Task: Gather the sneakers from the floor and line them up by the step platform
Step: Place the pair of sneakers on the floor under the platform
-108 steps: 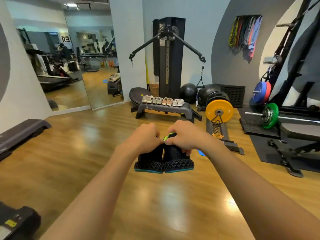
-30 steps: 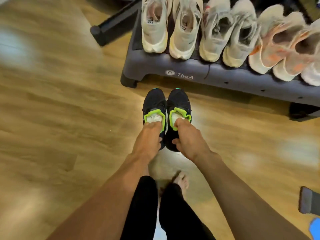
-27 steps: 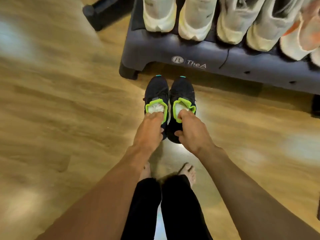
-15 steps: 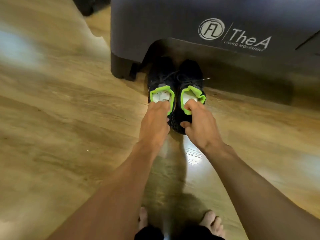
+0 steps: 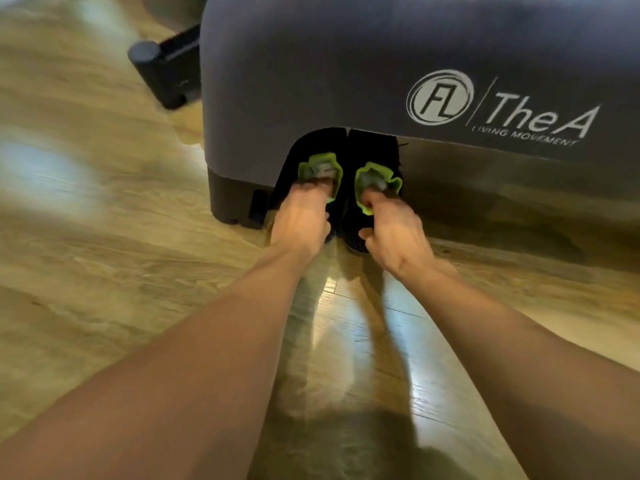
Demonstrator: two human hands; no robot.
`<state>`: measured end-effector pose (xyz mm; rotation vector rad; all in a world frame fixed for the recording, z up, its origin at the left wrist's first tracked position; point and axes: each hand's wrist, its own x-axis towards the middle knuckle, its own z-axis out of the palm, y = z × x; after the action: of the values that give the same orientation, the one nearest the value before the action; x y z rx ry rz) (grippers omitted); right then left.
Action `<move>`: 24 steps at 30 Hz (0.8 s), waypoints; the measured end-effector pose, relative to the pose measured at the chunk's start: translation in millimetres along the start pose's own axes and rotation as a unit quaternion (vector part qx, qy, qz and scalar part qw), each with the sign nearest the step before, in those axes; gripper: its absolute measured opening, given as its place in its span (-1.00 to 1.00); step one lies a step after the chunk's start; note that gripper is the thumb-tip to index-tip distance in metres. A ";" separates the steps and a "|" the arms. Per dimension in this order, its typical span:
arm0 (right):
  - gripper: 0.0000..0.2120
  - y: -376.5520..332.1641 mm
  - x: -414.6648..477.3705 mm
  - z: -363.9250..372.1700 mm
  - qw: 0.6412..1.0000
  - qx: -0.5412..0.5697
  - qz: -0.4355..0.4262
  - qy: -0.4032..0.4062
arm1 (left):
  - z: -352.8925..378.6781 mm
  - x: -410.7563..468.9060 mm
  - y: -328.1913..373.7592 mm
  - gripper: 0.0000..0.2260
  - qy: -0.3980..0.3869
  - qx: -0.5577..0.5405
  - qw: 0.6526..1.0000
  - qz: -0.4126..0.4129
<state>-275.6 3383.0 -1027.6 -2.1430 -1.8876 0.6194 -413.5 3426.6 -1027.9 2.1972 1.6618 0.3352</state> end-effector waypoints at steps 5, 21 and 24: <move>-0.59 -1.8 16.8 -3.1 0.994 -0.033 0.073 -0.076 | -0.5 4.2 3.0 -0.73 0.007 0.016 0.999 -0.045; -0.48 -29.8 -8.3 -20.1 0.992 0.034 0.081 -0.092 | -27.7 -14.0 21.0 -0.63 -0.046 0.034 0.998 -0.040; -0.57 -42.2 -58.8 -59.8 0.993 0.070 0.063 -0.076 | -57.4 -47.0 47.1 -0.65 -0.059 -0.017 0.997 -0.039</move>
<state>-291.5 3338.3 -946.6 -2.1919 -1.7317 0.9362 -408.4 3378.4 -954.6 2.0779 1.6599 0.2069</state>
